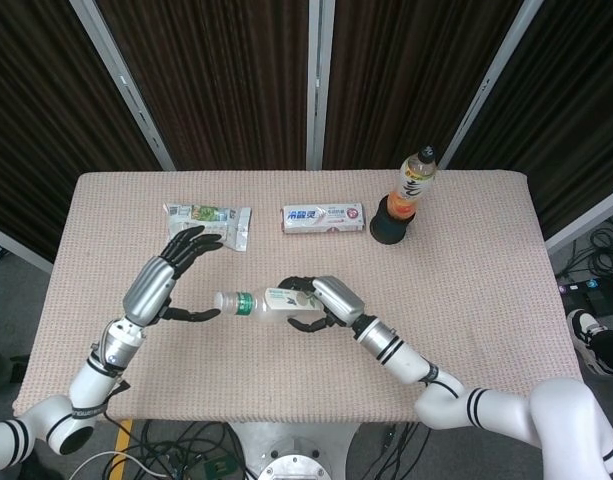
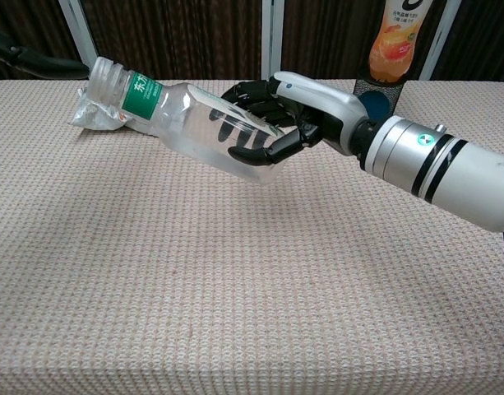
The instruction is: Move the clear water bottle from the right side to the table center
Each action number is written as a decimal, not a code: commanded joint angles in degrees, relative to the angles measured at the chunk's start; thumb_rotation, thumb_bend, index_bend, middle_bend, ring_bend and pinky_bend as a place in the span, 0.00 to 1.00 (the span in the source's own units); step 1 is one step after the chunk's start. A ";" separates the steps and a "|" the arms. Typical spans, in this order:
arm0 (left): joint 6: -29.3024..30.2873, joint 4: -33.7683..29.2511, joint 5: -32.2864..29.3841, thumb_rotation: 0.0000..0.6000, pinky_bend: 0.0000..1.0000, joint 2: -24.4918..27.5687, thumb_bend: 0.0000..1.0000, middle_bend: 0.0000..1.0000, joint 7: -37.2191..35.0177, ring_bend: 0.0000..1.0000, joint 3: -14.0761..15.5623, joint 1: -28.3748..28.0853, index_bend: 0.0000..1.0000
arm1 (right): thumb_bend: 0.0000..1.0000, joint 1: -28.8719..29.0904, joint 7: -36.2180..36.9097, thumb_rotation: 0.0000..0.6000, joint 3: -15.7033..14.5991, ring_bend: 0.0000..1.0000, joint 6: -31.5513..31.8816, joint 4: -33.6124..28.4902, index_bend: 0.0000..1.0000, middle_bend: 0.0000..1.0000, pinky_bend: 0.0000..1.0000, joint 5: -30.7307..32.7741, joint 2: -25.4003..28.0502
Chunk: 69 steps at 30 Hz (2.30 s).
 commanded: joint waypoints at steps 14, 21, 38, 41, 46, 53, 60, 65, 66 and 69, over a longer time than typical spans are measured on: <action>-0.10 0.56 -0.86 1.00 0.08 -0.32 0.00 0.13 1.38 0.04 0.13 0.48 0.18 | 0.64 -0.56 0.96 1.00 0.10 0.42 1.62 -1.72 0.60 0.49 0.47 -0.65 1.60; 0.37 -0.06 -0.13 1.00 0.08 -0.05 0.00 0.13 1.46 0.04 0.11 0.42 0.18 | 0.64 -0.22 0.39 1.00 0.08 0.42 1.02 -1.55 0.60 0.49 0.47 -0.48 1.15; 1.26 -0.73 1.15 1.00 0.08 0.68 0.00 0.13 1.08 0.04 0.79 0.77 0.18 | 0.64 -0.38 0.12 1.00 0.08 0.42 1.24 -1.49 0.60 0.49 0.47 -0.30 1.19; 0.98 -0.70 1.11 1.00 0.08 0.72 0.00 0.13 1.12 0.04 1.11 0.86 0.18 | 0.64 -0.53 0.24 1.00 0.25 0.42 1.49 -1.68 0.60 0.49 0.47 -0.18 1.50; 0.68 -0.29 0.98 1.00 0.08 0.84 0.00 0.13 1.18 0.04 1.68 1.19 0.23 | 0.64 -0.75 0.36 1.00 0.15 0.42 1.79 -2.02 0.60 0.49 0.47 -0.33 2.03; -0.71 0.67 1.88 1.00 0.07 1.39 0.07 0.13 -1.34 0.04 2.74 0.65 0.33 | 0.64 -0.87 0.86 1.00 -0.04 0.42 1.75 -2.00 0.60 0.49 0.47 -0.42 2.25; -2.03 0.85 2.88 1.00 0.07 2.46 0.17 0.13 -2.64 0.04 3.36 -0.31 0.34 | 0.64 -0.94 0.75 1.00 -0.20 0.42 1.84 -1.93 0.60 0.49 0.47 -0.59 2.41; -2.59 0.71 3.18 1.00 0.07 2.76 0.22 0.13 -2.75 0.04 3.52 -0.81 0.34 | 0.64 -0.89 0.77 1.00 -0.25 0.42 1.78 -1.81 0.60 0.49 0.47 -0.64 2.33; -2.56 0.64 3.26 1.00 0.07 2.81 0.23 0.13 -2.69 0.04 3.57 -0.82 0.35 | 0.64 -0.90 0.78 1.00 -0.26 0.42 1.77 -1.78 0.60 0.49 0.47 -0.63 2.30; -2.66 0.51 3.26 1.00 0.07 2.84 0.25 0.13 -2.67 0.04 3.59 -0.97 0.36 | 0.64 -0.89 0.84 1.00 -0.26 0.42 1.79 -1.65 0.60 0.49 0.47 -0.65 2.27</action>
